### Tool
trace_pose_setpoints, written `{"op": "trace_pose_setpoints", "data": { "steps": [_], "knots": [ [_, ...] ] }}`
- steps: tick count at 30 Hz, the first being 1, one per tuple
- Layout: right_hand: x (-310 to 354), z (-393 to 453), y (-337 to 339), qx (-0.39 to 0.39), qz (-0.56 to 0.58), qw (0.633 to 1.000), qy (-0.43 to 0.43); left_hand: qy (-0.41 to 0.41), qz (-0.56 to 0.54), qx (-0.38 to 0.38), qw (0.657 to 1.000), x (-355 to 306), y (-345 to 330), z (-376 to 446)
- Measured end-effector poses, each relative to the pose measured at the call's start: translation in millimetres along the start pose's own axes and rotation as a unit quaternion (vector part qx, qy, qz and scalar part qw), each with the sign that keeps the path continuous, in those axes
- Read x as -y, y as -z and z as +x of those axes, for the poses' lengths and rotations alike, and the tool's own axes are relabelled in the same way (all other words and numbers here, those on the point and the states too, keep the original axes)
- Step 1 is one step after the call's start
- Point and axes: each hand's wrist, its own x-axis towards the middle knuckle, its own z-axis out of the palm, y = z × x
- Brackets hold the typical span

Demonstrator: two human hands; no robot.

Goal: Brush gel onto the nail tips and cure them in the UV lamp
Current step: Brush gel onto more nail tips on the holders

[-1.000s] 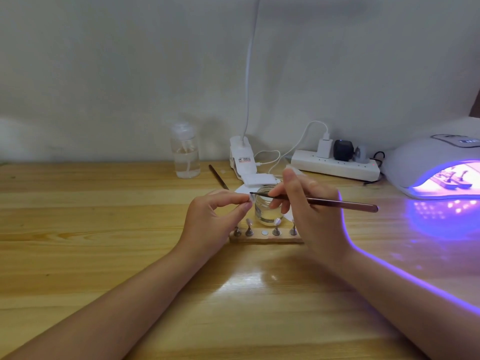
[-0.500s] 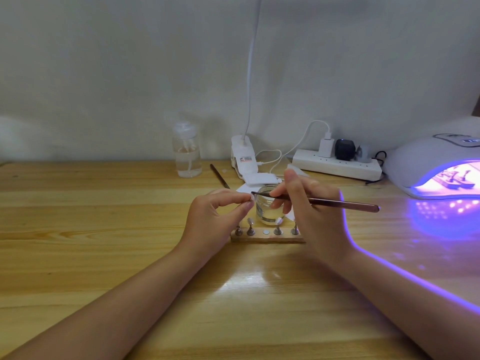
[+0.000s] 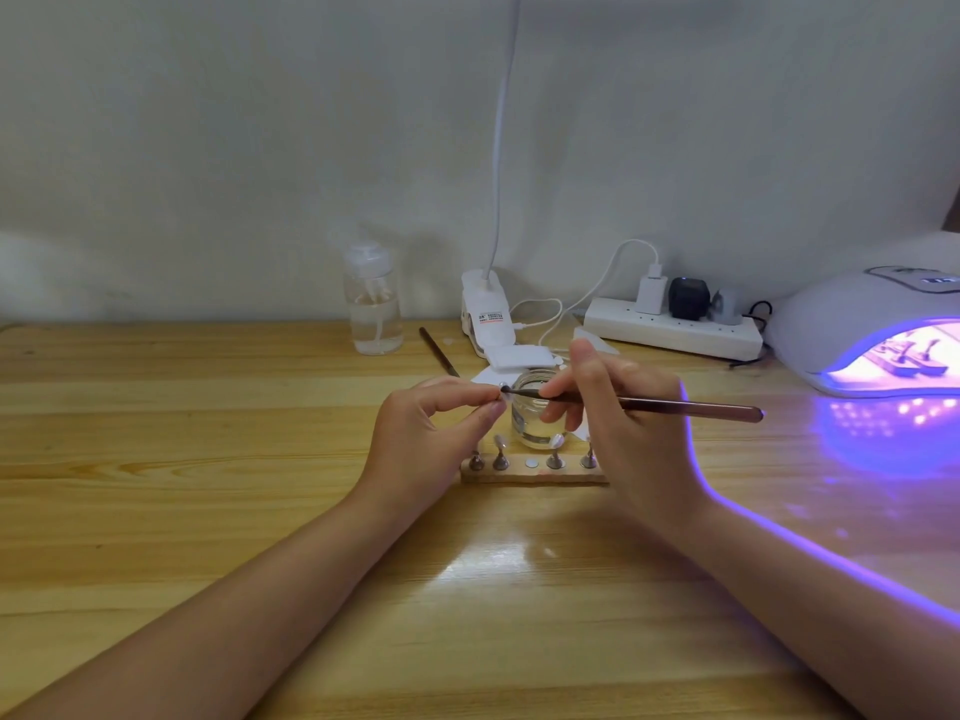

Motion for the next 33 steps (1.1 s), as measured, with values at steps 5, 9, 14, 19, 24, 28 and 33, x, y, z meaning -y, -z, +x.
{"op": "trace_pose_setpoints", "data": {
  "steps": [5,9,14,19,24,28,33],
  "knots": [
    [1.6,-1.2,-0.2,-0.007,0.007,1.000,-0.008,0.005,-0.006,-0.006,1.000,1.2,0.1,0.3],
    [2.0,-1.5,0.3,-0.013,0.009,1.000,-0.012,0.006,-0.003,-0.008,1.000,1.5,-0.3,1.0],
    [3.0,-0.9,0.9,-0.030,0.021,0.999,-0.010,0.008,-0.007,-0.008,1.000,0.8,0.3,0.8],
    [3.5,1.1,0.3,-0.036,0.012,0.999,-0.015,0.009,-0.009,0.001,1.000,0.2,-0.1,0.6],
    [2.2,0.4,-0.5,-0.024,-0.010,0.999,-0.030,0.014,-0.008,0.002,1.000,0.1,-0.5,0.5],
    [2.5,0.1,-0.4,-0.032,-0.002,0.999,-0.036,0.014,-0.005,0.004,1.000,0.2,-0.2,-0.2],
    [4.5,-0.4,0.3,-0.027,0.005,0.999,-0.023,0.014,-0.005,-0.003,1.000,-0.1,-0.1,0.3]
  ]
}}
